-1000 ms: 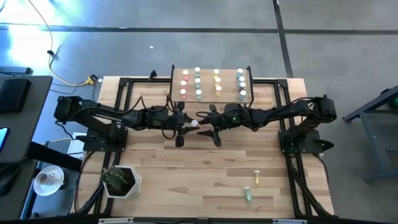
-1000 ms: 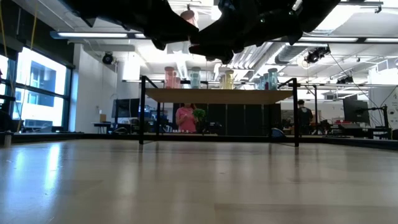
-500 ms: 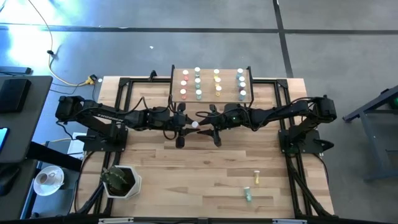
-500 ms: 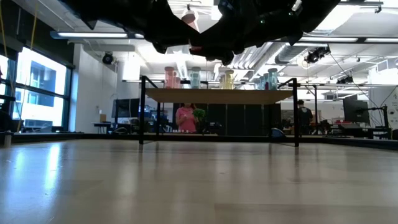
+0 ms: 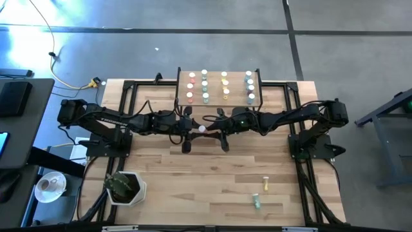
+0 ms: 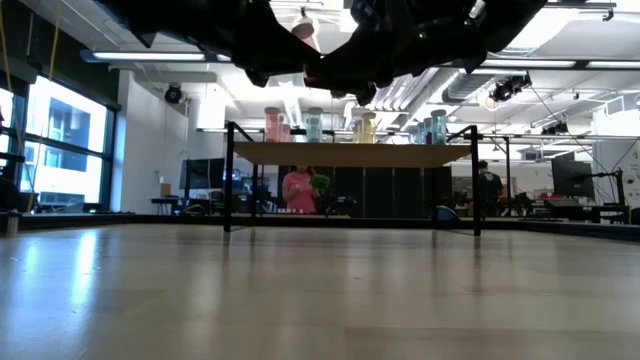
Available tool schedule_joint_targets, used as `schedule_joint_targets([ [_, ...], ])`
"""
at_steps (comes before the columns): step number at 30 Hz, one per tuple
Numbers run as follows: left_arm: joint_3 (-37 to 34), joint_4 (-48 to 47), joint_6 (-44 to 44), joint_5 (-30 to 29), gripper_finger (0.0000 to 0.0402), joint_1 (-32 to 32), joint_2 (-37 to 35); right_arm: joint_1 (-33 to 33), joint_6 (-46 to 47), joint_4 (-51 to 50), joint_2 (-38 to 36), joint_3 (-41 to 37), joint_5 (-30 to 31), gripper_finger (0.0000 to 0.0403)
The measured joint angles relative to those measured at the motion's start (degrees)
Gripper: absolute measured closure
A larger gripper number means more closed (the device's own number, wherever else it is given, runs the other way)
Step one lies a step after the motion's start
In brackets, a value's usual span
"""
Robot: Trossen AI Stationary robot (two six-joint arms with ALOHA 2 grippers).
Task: Pick and place medicine bottles onto shelf by color
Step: Put the red medicine bottle on the shelf
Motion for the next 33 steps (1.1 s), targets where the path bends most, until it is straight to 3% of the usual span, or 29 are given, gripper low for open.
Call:
schedule_joint_targets([
  [8,0.00,0.04,0.21,-0.25,0.0292,0.00,0.00,0.00,1.05,0.02,0.00,0.00,-0.24,0.0316],
  [22,0.02,-0.88,-1.61,-3.30,0.0178,-0.17,-0.07,0.02,1.41,-0.31,0.00,0.00,-0.31,0.0323],
  [33,0.04,-5.24,-1.88,-3.56,0.0169,-0.13,-1.60,-0.40,1.41,-1.03,0.00,0.00,1.36,0.0324],
])
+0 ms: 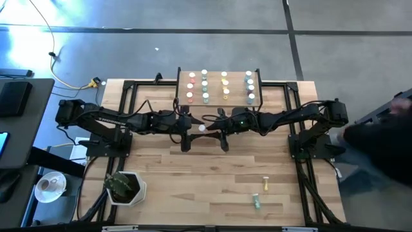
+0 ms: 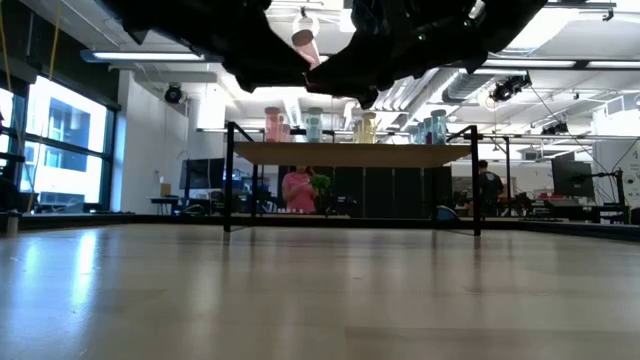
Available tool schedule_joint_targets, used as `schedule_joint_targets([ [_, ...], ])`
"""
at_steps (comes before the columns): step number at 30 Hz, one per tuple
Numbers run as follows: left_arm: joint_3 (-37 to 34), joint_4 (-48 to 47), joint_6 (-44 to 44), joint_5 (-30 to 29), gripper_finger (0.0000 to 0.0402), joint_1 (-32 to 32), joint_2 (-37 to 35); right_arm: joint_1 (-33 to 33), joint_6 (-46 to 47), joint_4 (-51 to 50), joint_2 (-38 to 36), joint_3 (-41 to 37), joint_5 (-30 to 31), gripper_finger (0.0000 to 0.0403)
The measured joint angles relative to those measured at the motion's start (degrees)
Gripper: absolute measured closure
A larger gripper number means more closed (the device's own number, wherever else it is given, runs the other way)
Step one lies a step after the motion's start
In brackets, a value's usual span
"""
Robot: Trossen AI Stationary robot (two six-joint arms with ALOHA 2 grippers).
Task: Pick and place medicine bottles onto shelf by color
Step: Put the red medicine bottle on the shelf
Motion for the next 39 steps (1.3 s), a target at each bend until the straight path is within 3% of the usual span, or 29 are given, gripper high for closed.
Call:
schedule_joint_targets([
  [15,-0.11,-14.69,-2.07,-1.53,0.0170,0.13,-8.44,-0.09,4.24,-4.44,-0.26,0.09,-0.24,0.0321],
  [25,-0.09,-16.50,-3.92,6.69,0.0170,1.94,-10.58,0.03,9.69,-7.40,0.41,0.09,-0.28,0.0319],
  [39,1.58,-20.19,-9.56,12.06,0.0176,4.84,-7.20,1.97,14.71,-6.93,5.18,0.04,-1.35,0.0318],
])
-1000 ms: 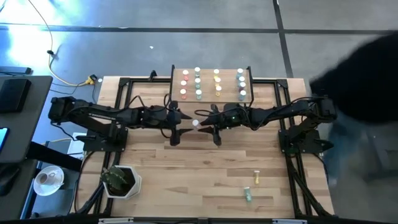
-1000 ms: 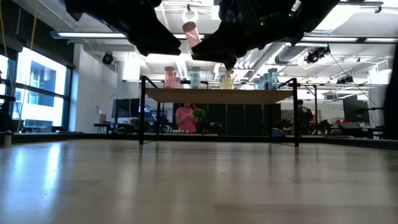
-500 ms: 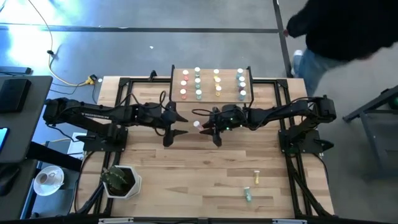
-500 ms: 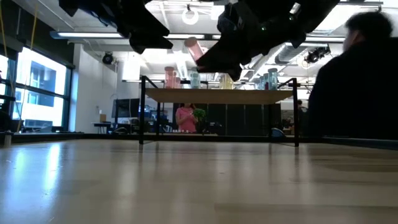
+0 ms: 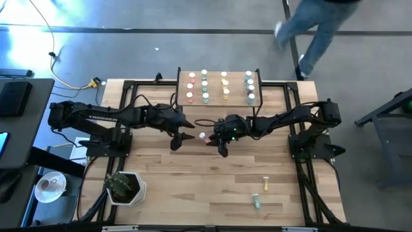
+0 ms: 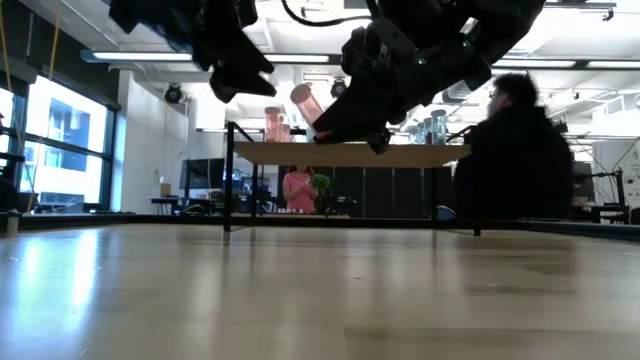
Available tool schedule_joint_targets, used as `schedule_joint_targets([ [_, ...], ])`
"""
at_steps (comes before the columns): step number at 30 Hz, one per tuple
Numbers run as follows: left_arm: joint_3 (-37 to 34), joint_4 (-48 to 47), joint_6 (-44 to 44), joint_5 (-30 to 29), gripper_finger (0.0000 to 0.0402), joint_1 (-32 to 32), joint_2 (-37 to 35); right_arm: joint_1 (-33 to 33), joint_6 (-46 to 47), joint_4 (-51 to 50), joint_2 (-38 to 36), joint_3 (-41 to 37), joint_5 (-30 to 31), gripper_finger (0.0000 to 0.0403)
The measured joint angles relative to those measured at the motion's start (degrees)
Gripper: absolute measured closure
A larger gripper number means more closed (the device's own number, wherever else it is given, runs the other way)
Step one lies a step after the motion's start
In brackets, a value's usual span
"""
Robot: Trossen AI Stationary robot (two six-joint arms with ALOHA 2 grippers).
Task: Pick and place medicine bottles onto shelf by color
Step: Put the red medicine bottle on the shelf
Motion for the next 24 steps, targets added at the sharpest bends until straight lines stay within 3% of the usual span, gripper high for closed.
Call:
schedule_joint_targets([
  [9,9.69,-11.83,2.04,2.71,0.0197,2.51,4.20,-0.04,0.87,0.01,0.00,0.00,-0.14,0.0318],
  [16,13.70,-16.03,7.31,5.19,0.0189,2.50,8.29,-0.04,0.46,-0.02,0.02,0.00,-0.13,0.0318],
  [24,15.40,-16.49,7.64,5.18,0.0169,0.59,12.17,-0.04,0.26,-0.39,0.00,0.00,-1.56,0.0318],
])
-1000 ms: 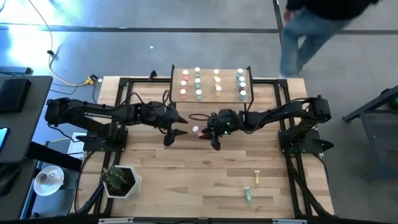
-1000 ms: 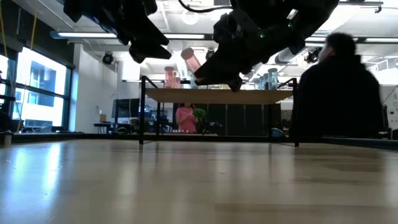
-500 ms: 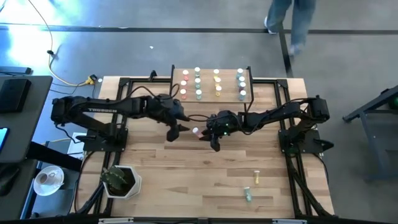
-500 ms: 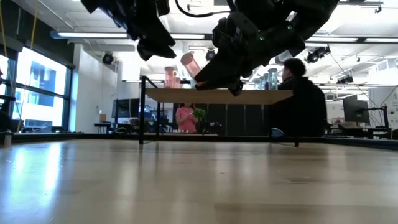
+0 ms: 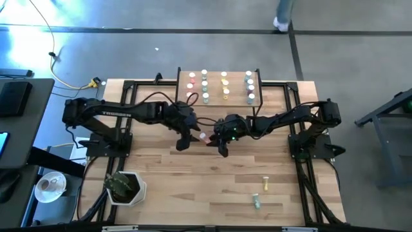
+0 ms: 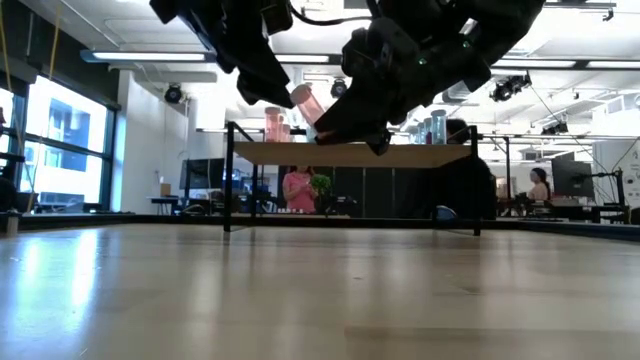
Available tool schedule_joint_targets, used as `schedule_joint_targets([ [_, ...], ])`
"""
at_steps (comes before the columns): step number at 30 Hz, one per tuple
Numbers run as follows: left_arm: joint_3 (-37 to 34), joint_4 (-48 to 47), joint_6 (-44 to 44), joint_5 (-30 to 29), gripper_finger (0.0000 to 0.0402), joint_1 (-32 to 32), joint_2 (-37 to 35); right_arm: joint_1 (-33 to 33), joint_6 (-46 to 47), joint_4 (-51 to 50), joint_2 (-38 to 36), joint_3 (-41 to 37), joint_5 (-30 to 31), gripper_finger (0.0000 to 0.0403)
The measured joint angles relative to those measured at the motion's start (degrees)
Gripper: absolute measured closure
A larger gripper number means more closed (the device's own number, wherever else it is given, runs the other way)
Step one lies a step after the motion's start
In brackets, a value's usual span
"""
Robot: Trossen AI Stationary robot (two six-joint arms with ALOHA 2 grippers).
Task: Pick and place medicine bottles onto shelf by color
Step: Put the red medicine bottle on the shelf
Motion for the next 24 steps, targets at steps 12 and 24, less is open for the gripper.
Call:
schedule_joint_targets([
  [12,0.02,4.30,-0.08,0.03,0.0170,-0.21,2.51,0.00,-0.66,-0.24,0.00,0.00,-1.13,0.0318],
  [24,0.04,5.61,-0.02,2.25,0.0174,-0.08,3.08,0.00,-2.16,-0.24,0.01,-0.02,-1.12,0.0318],
])
